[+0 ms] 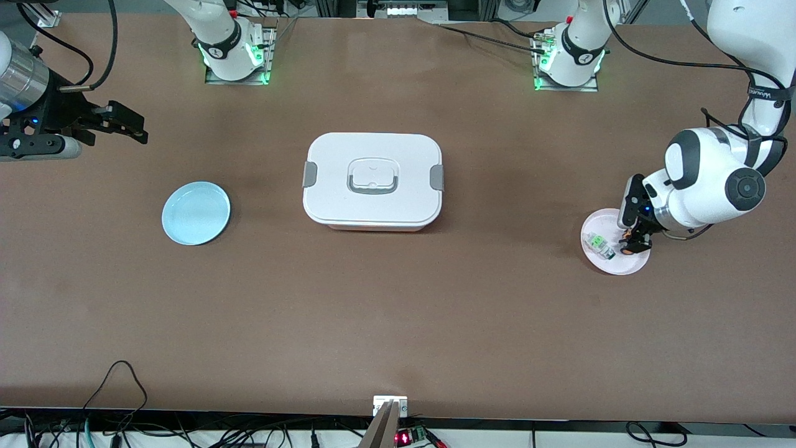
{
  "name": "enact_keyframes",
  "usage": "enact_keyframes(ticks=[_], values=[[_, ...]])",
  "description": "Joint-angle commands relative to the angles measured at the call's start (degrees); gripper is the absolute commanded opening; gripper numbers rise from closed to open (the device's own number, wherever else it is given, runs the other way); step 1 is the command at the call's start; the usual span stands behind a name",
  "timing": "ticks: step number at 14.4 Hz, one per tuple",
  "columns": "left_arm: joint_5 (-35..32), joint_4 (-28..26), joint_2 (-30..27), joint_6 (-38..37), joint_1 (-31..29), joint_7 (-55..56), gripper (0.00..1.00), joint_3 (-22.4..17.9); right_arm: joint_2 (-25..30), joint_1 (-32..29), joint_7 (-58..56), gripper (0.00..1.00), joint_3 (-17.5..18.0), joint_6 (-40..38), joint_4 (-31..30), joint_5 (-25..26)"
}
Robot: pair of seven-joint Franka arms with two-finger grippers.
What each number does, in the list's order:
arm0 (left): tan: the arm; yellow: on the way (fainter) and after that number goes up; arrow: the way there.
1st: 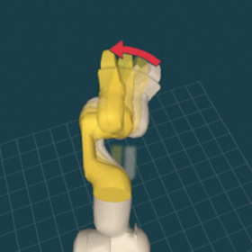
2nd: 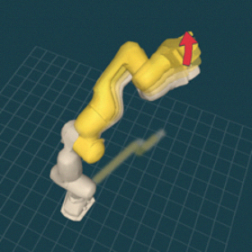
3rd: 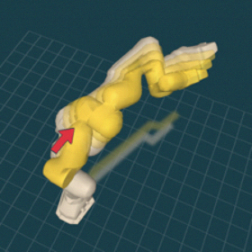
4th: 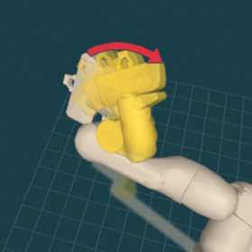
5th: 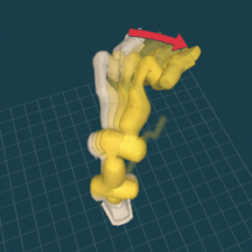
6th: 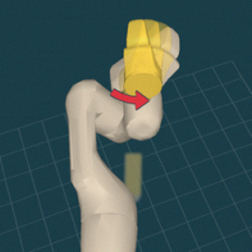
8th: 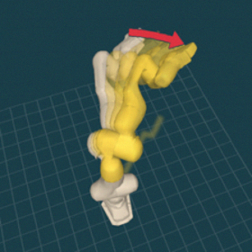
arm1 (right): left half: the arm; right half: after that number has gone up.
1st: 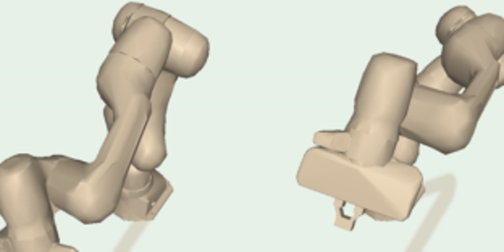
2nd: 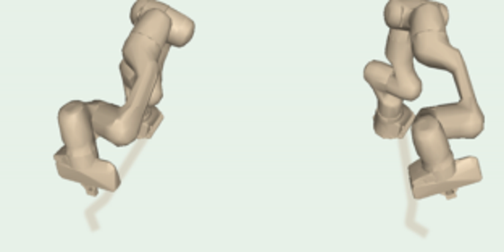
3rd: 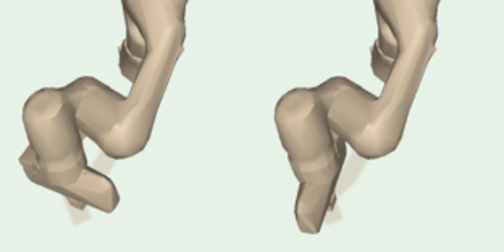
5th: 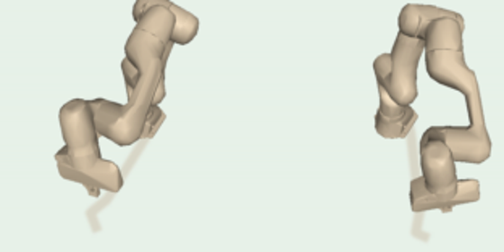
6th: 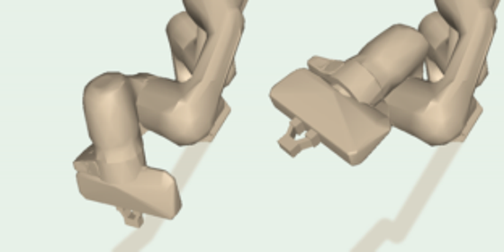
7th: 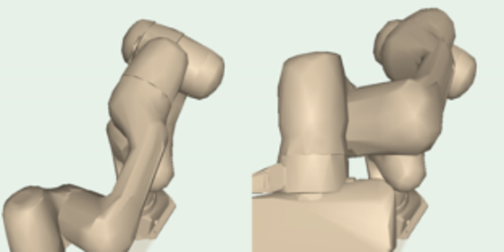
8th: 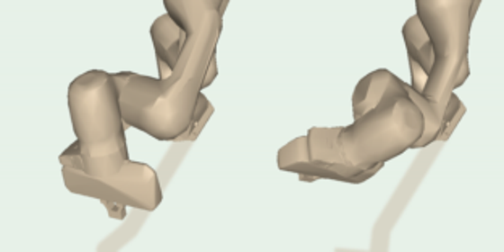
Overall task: Transfer orange switch to right arm and place
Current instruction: 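Lower the left gripper toward the black-orange switch on the white plate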
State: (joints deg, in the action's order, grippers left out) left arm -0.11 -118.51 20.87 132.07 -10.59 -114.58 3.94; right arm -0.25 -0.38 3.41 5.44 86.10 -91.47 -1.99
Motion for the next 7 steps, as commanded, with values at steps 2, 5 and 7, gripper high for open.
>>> enact_keyframes(ticks=[2,5,7], values=[[-1.64,-2.07,1.54,6.53,-3.03,-5.12,1.00,0.11,0.34,-0.32,-0.69,1.00,0.19,-0.93,-0.20,-0.74],[-1.46,-1.90,1.90,7.41,-3.29,-4.94,1.00,0.11,0.34,-0.32,-0.69,1.00,0.19,-0.85,-0.20,-0.74],[-1.38,-1.90,3.03,8.29,-3.38,-4.86,1.00,0.11,0.34,-0.24,-0.69,1.00,0.19,-0.93,-0.20,-0.83]])
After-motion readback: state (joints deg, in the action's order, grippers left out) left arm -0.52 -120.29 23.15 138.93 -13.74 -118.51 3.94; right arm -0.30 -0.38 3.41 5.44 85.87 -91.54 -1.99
